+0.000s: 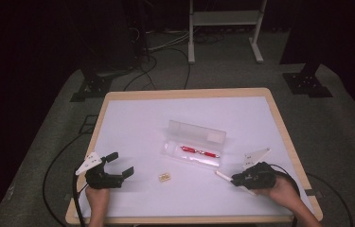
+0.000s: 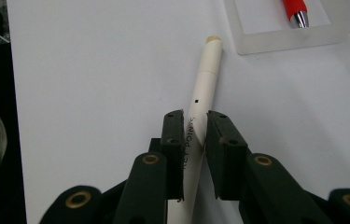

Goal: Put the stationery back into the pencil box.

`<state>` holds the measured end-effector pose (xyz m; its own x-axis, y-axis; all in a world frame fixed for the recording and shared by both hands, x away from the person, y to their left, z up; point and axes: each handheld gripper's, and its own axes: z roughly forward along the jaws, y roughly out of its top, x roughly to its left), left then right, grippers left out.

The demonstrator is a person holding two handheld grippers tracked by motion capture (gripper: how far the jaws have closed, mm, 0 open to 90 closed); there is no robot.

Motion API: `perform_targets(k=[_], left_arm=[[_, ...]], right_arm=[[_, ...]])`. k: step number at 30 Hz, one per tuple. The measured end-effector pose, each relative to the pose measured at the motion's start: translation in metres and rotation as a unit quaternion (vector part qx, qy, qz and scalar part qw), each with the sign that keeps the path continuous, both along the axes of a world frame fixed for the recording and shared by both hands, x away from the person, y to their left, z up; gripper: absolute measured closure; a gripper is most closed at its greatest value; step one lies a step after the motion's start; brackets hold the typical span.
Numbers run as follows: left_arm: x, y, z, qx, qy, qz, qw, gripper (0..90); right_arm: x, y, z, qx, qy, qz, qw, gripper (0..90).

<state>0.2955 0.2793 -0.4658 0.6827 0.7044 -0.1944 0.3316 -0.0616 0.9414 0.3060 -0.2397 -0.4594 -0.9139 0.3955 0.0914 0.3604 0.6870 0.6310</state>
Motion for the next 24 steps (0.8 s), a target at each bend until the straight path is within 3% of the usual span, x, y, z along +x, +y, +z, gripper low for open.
perform_targets(k=[12,24], left_arm=[[0.0,0.0,0.0,0.0,0.0,0.001,1.0,0.0],[0.001,0.001,0.0,-0.002,0.0,0.001,1.0,0.0]], right_arm=[[0.0,-0.004,0.002,0.008,0.011,0.004,0.9999,78.4],[0.008,0.01,0.023,0.022,0.005,0.019,0.9996,78.4]])
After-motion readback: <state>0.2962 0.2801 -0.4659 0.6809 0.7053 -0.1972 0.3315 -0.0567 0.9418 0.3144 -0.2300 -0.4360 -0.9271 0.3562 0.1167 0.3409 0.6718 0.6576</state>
